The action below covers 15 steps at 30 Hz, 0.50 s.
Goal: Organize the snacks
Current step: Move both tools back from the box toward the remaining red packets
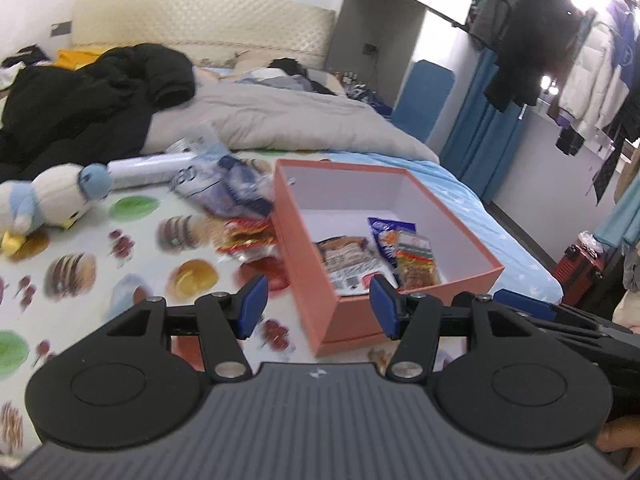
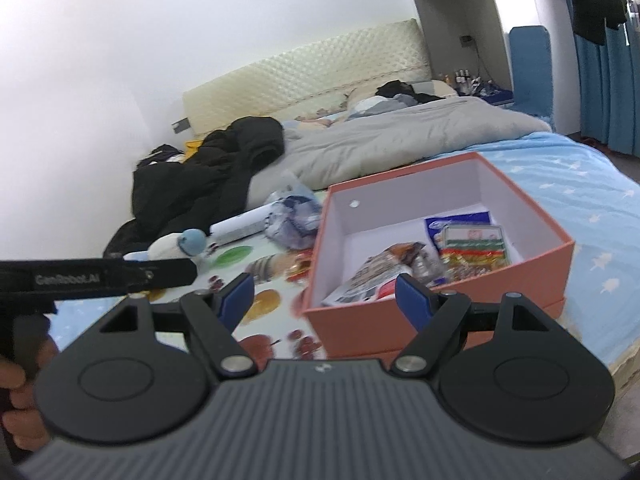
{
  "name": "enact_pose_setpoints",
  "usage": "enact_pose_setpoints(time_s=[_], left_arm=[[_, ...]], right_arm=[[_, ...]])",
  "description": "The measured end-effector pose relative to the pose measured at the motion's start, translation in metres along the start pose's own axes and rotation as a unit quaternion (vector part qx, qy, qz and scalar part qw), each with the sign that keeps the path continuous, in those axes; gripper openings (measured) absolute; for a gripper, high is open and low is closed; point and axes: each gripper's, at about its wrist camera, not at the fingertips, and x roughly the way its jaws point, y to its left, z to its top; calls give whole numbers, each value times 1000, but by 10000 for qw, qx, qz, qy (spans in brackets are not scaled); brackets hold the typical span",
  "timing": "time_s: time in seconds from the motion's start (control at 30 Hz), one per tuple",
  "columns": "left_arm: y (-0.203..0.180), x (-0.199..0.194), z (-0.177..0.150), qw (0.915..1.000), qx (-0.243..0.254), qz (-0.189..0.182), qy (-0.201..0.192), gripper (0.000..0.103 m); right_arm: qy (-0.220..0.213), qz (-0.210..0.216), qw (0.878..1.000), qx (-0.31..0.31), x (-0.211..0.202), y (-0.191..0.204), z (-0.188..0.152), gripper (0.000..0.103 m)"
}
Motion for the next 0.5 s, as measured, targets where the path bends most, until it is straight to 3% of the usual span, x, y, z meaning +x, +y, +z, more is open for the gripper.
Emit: enact_pose_setpoints(time_s=[0.3,0.5], left_arm=[[32,-25,-35,9989,-428,35,195,62],[53,-12,-46,9977,-621,78,278,62]], right_arm=[[104,205,9997,-60,-15,29,-23,79],[194,204,9987,-415,-4,41,-24,78]])
